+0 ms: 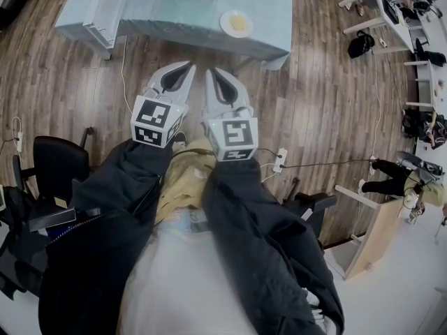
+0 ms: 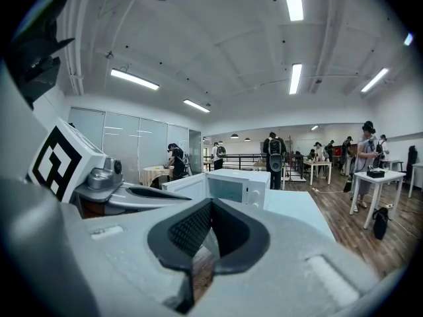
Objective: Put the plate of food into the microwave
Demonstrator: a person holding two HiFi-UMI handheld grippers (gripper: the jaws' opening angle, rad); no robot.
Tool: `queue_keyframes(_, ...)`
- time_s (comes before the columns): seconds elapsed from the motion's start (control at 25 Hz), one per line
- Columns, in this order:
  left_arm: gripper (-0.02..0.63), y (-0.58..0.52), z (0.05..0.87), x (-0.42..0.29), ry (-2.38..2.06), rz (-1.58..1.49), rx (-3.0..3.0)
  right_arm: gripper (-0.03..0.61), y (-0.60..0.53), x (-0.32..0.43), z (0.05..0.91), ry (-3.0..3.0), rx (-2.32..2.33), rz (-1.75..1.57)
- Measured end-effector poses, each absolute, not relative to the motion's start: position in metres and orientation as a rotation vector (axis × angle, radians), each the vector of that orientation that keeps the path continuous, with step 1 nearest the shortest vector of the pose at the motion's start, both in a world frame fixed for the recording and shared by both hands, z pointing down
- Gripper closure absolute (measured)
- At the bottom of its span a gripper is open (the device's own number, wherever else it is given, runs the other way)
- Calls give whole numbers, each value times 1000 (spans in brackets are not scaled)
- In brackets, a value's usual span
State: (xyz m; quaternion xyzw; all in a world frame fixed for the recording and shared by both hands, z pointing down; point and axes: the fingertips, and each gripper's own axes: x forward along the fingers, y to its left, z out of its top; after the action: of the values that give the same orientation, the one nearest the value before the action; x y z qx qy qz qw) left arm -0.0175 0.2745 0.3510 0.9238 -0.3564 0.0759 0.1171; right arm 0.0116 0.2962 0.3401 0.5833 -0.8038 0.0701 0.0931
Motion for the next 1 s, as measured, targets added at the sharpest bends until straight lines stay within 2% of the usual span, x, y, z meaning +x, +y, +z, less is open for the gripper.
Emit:
queue_keyframes(0.4, 615, 259, 370, -13, -1068, 257, 2654, 580, 277, 25, 360, -2365, 1704, 273)
queue_keyframes(0.68, 615, 205, 368, -15, -1201, 272, 2603, 580, 226, 34, 360, -2466, 1608, 266)
queue_keyframes(1.0, 615, 143, 367, 35, -1203, 317, 2607, 580, 164, 78, 362, -2523, 1567, 302)
